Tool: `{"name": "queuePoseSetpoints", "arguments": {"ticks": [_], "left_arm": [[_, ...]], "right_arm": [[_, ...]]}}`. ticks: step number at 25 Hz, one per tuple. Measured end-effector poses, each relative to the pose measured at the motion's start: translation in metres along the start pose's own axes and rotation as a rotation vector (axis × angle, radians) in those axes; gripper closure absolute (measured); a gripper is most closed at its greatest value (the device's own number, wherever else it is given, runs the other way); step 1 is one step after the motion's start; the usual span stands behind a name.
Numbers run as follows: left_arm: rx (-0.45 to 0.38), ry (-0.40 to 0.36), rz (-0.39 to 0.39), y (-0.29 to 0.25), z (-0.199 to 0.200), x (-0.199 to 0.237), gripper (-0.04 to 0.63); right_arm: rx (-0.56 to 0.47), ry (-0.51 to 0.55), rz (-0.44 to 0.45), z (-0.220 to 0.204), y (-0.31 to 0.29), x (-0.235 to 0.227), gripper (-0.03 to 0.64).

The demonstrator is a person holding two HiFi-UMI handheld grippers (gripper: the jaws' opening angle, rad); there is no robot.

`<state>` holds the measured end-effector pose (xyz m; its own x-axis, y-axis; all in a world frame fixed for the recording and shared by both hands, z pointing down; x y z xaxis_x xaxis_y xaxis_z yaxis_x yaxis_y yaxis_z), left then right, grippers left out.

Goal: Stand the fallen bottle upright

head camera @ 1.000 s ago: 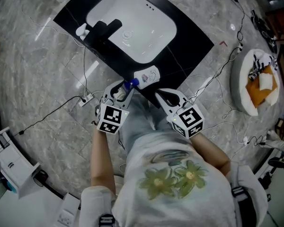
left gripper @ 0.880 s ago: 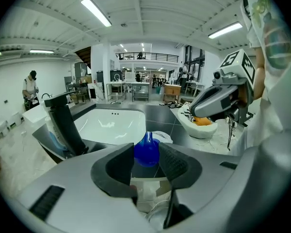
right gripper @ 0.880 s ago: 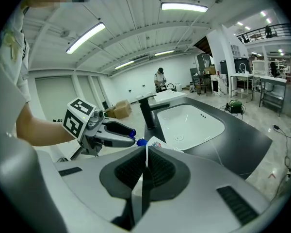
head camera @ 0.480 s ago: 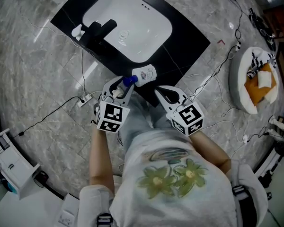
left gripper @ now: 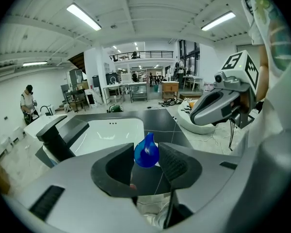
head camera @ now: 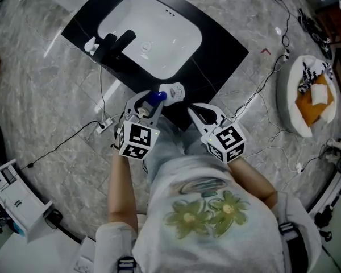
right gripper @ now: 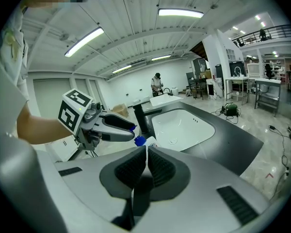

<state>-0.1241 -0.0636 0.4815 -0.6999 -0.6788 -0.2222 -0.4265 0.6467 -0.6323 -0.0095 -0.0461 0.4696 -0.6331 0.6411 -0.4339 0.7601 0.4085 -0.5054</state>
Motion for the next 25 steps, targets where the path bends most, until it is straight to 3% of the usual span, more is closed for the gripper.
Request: {"name": "queuePoseSetpoints", "arguments": {"ticks": [16, 25], "left_arm": [[0.050, -0.097, 0.022, -0.014, 0.040, -0.018, 0.422], [0.064, -0.112, 0.027, -0.022, 0.056, -0.028, 0.422]], "right_arm": [[-0.030, -0.019, -0.032, -0.005, 0.040, -0.026, 0.574], [-0.050, -0.022, -0.036, -0.007, 0.056, -0.034, 0.573]]}}
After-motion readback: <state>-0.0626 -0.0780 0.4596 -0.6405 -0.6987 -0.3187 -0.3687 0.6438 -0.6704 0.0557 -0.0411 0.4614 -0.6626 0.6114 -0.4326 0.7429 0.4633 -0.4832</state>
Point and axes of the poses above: the fingertips, and each gripper's own axes: y backward along the fingers, x to its left, z out of its top, the point moved 2 cm from there along y, backward along the fingers, and after that the axes turned 11 degrees about -y, right-handed, at the moved point
